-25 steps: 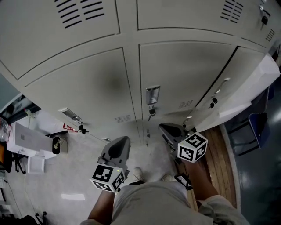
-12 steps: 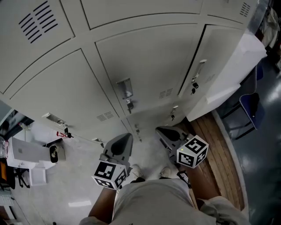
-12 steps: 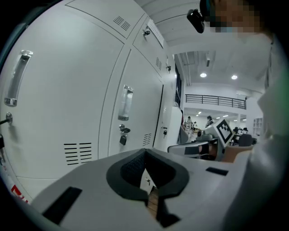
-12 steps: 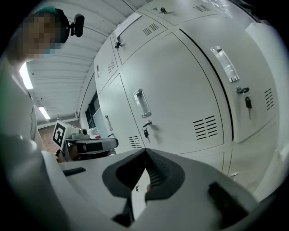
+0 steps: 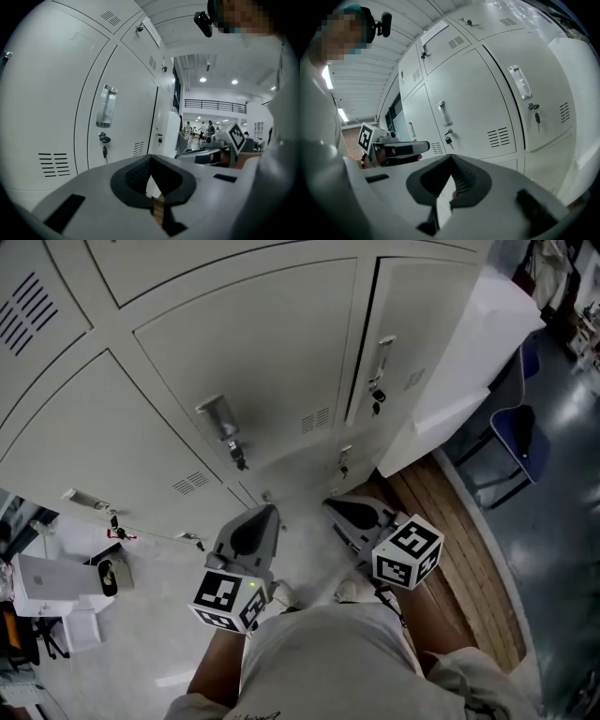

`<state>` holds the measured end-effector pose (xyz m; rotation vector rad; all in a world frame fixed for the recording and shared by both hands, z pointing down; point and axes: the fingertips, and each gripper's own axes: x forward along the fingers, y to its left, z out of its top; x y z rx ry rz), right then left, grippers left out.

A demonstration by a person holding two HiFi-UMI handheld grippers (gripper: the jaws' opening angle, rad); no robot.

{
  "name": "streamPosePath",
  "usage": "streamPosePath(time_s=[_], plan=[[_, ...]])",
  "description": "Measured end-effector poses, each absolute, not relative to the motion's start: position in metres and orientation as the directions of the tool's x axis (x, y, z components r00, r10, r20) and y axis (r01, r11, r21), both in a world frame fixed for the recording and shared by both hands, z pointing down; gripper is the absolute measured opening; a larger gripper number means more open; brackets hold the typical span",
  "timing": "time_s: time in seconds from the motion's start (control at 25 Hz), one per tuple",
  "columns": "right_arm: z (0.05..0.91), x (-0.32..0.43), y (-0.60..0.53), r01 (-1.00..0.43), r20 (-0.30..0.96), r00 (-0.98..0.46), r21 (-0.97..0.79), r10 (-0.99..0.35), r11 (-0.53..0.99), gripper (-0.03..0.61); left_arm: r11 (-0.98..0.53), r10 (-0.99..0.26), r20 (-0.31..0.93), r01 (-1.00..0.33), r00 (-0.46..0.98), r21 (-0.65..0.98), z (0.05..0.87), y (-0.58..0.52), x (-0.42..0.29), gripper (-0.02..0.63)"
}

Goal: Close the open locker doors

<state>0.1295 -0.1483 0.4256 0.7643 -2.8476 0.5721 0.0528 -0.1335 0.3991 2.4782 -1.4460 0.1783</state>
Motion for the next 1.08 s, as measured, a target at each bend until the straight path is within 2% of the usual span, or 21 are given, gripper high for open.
streamPosePath(time_s=[0.4,1.08], plan=[[0.417,0.145,-0.151,-0.501,0.205,-0.865,-0.315,-0.458,0.806,0.025,-0.488,-0.825,0.234,-0.857,0.515,0.168,0.4,-0.135,0.073,0.015],[0.418,0.13,-0.138,-0.46,0.198,-0.888,-0.325,-0.416,0.827,0.025,-0.468,-0.83,0.255,-0.867,0.497,0.17,0.405,-0.123,0.063,0.015]])
